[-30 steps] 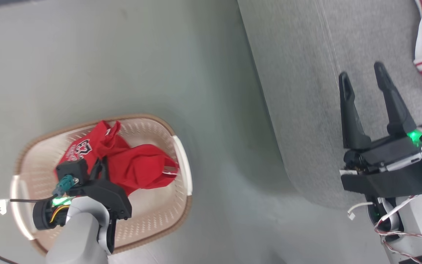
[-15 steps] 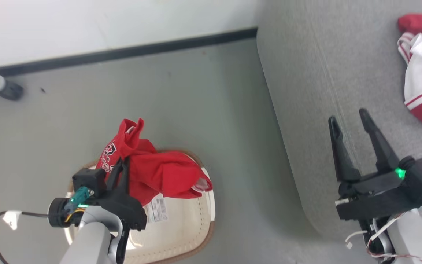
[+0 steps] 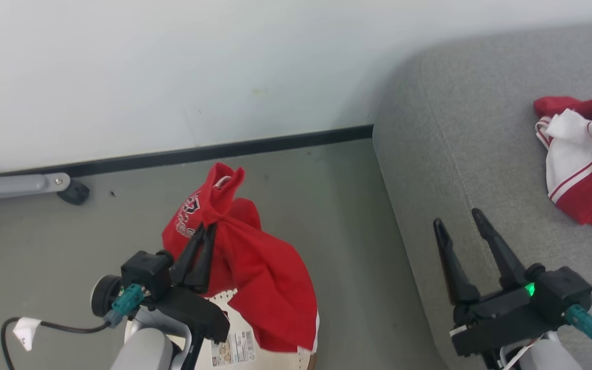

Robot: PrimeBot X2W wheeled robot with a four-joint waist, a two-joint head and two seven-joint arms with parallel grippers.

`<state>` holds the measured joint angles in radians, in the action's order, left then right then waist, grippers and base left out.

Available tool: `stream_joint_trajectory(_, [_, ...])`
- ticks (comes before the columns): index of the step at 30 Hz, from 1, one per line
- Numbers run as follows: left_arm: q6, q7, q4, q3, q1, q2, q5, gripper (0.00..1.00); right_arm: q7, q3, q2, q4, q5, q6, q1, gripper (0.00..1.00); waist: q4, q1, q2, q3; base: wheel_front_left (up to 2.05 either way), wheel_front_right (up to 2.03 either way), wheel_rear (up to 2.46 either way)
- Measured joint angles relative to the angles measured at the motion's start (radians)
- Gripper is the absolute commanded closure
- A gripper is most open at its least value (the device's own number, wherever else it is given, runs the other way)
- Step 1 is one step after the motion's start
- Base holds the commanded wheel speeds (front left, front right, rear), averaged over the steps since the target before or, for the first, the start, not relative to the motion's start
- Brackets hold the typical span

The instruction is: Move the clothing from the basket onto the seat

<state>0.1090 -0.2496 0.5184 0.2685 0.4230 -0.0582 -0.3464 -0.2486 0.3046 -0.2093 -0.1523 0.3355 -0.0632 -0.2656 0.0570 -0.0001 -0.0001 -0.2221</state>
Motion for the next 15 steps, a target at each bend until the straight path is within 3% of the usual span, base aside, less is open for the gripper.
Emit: stream_joint_trajectory(15, [0.015, 0.001, -0.226, 0.102, -0.085, -0.009, -0.008, 1.00, 0.015, 0.102, 0.042, 0.042, 0.000, -0.022, 0.058, 0.00, -0.016, 0.0000, 0.0000, 0.098, 0.00, 0.00, 0.00])
